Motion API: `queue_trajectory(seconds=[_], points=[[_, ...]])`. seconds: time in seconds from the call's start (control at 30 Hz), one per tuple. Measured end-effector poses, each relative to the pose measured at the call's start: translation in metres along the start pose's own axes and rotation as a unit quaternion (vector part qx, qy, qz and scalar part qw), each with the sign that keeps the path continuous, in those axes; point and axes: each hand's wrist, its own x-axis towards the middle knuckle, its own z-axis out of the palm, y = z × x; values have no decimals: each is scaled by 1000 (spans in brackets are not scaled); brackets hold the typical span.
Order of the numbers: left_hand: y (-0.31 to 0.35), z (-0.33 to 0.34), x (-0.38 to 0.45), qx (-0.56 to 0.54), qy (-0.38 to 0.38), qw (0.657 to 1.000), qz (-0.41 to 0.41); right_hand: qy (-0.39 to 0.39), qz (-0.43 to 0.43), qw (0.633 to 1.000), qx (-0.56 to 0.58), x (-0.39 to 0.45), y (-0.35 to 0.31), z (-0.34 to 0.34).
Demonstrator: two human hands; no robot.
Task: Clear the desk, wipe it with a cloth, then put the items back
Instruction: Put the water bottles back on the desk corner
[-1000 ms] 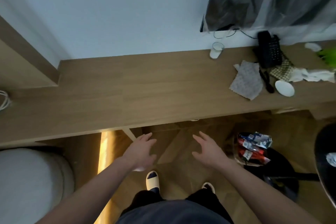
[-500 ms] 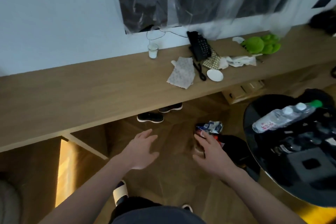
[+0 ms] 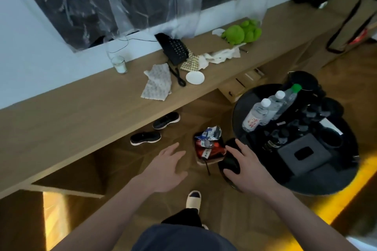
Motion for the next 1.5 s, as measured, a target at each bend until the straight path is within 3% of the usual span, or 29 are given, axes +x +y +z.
queue_trajectory(seconds=[0.23,0.5,0.8,0.97,1.27,1.5], points=[[70,-17,77,-27,2,996,84,63,32,997,-13,5,47,-61],[165,-44,166,-59,71,986,138,138,21,990,23,68,99,-132],[255,-32,239,-17,44,994,96,35,-3,996,-80,167,161,-191],[268,-13,253,-28,79,995,55,-14,-39,995,-95,196,190,-195],[273,-9,233,-31,139,990,-20,4,-84,991,-105,210,191,-196],[237,8,207,-113,221,965,-86,13,-118,990,-70,213,179,-191]])
